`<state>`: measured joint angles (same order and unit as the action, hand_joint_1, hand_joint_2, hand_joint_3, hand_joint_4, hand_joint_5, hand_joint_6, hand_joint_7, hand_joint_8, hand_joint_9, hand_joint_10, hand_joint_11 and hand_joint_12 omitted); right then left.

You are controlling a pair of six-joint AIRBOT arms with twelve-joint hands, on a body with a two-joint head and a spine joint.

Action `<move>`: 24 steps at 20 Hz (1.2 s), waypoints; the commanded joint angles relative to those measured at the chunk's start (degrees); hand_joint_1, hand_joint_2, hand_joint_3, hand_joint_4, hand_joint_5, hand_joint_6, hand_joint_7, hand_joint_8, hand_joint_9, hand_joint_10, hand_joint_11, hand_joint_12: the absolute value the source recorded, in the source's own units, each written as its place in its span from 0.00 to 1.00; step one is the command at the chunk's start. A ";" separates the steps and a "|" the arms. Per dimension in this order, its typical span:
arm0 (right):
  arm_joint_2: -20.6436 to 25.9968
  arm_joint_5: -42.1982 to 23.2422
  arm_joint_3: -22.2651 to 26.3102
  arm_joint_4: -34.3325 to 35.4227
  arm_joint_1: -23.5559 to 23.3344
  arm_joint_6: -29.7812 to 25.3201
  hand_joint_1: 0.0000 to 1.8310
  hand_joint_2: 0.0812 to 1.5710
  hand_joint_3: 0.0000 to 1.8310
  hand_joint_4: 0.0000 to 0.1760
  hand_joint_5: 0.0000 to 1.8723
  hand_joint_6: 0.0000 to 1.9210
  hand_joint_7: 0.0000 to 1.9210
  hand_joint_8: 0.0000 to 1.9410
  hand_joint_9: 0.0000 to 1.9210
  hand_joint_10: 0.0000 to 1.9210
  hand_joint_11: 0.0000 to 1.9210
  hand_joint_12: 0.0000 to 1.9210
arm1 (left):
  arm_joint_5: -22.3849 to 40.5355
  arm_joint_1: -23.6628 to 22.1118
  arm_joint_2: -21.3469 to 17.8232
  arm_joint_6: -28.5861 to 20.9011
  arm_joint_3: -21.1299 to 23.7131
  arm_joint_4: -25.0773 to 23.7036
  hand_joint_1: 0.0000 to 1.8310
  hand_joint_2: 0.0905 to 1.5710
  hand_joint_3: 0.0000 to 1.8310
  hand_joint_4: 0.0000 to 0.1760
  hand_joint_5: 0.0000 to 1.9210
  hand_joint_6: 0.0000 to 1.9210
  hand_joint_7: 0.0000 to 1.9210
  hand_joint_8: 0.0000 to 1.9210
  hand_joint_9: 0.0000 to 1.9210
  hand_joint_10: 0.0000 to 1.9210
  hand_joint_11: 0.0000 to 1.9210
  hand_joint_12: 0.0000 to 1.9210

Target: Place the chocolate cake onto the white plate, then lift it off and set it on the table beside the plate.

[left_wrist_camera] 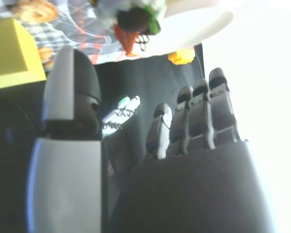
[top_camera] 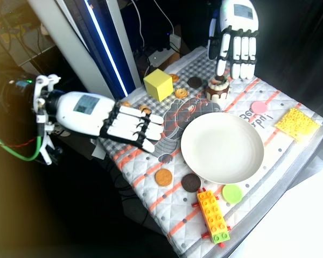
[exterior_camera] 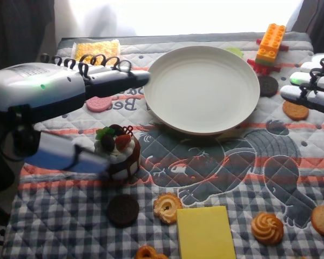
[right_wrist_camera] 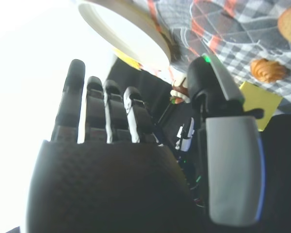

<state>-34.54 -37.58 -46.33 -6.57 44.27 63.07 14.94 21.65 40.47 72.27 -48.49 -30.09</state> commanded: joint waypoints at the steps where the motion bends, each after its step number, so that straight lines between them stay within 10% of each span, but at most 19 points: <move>1: 0.03 -6.20 0.01 0.77 -0.98 0.23 0.35 0.69 0.02 0.00 0.00 0.00 0.00 0.00 0.00 0.00 0.00 0.00 | 4.87 -0.85 -0.42 -0.01 0.23 0.44 0.31 0.67 0.00 0.58 0.00 0.00 0.00 0.00 0.00 0.00 0.00 0.47; 3: -0.01 -6.19 0.01 0.77 -1.00 0.23 0.38 0.68 0.01 0.00 0.00 0.00 0.00 0.00 0.00 0.00 0.00 0.00 | 3.92 -0.77 0.00 -0.01 0.17 0.42 0.32 0.67 0.00 0.68 0.00 0.00 0.00 0.00 0.00 0.00 0.00 0.47; 7: -1.10 -5.51 -0.61 0.77 -0.97 0.21 0.39 0.70 0.02 0.00 0.00 0.00 0.00 0.00 0.00 0.00 0.00 0.00 | 1.64 0.27 2.42 -0.01 -1.44 0.40 0.35 0.64 0.00 0.70 0.00 0.00 0.00 0.00 0.00 0.00 0.00 0.05; 8: -1.19 -5.37 -0.65 0.77 -0.97 0.20 0.39 0.71 0.02 0.00 0.00 0.00 0.00 0.00 0.00 0.00 0.00 0.00 | 0.90 0.29 3.33 0.01 -1.99 0.32 0.38 0.65 0.00 0.58 0.00 0.00 0.00 0.00 0.00 0.00 0.00 0.03; 13: -1.48 -5.12 -0.88 0.78 -0.96 -0.35 0.35 0.71 0.01 0.00 0.00 0.00 0.00 0.00 0.00 0.00 0.02 0.01 | -3.41 0.79 8.35 0.02 -5.29 -0.35 0.43 0.67 0.00 0.78 0.00 0.00 0.00 0.00 0.00 0.00 0.02 0.01; 15: -1.60 -5.12 -0.96 0.78 -0.89 -0.66 0.36 0.72 0.01 0.00 0.00 0.00 0.00 0.00 0.00 0.00 0.02 0.02 | -4.83 1.19 9.53 0.02 -6.14 -0.40 0.48 0.66 0.00 0.58 0.06 0.01 0.07 0.00 0.04 0.01 0.00 0.58; 16: -1.64 -5.12 -1.00 0.78 -0.88 -0.72 0.38 0.72 0.01 0.00 0.00 0.00 0.00 0.00 0.00 0.00 0.01 0.02 | -5.48 1.71 10.07 0.03 -6.31 -0.40 0.51 0.68 0.00 0.56 0.09 0.01 0.08 0.01 0.05 0.01 0.00 0.70; 18: -1.94 -5.11 -1.21 0.78 -0.88 -0.82 0.38 0.72 0.00 0.00 0.00 0.00 0.00 0.00 0.00 0.00 0.00 0.13 | -5.95 2.72 10.64 0.03 -6.54 -0.60 0.53 0.70 0.00 0.48 0.13 0.03 0.11 0.01 0.09 0.03 0.00 0.82; 20: -2.10 -5.11 -1.29 0.80 -0.88 -0.92 0.39 0.72 0.00 0.00 0.00 0.00 0.00 0.00 0.00 0.00 0.00 0.19 | -6.52 2.91 11.28 0.04 -7.06 -0.60 0.59 0.70 0.00 0.37 0.19 0.16 0.16 0.09 0.01 0.43 0.00 0.86; 22: -2.23 -5.11 -1.33 0.82 -0.88 -1.06 0.39 0.72 0.00 0.00 0.00 0.00 0.00 0.00 0.00 0.00 0.00 0.21 | -6.52 2.89 11.52 0.01 -7.41 -0.46 0.65 0.68 0.00 0.27 0.11 0.52 0.11 0.49 0.03 0.75 0.03 0.96; 24: -2.40 -5.13 -1.41 0.92 -0.88 -1.10 0.38 0.73 0.00 0.00 0.00 0.00 0.00 0.00 0.00 0.00 0.00 0.15 | -7.00 3.34 12.24 0.00 -8.04 -0.17 0.69 0.69 0.00 0.10 0.07 0.66 0.07 0.67 0.05 0.85 0.06 0.98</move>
<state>-37.04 -36.51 -47.42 -6.48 44.12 61.95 4.75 25.34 52.99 72.16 -56.66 -30.37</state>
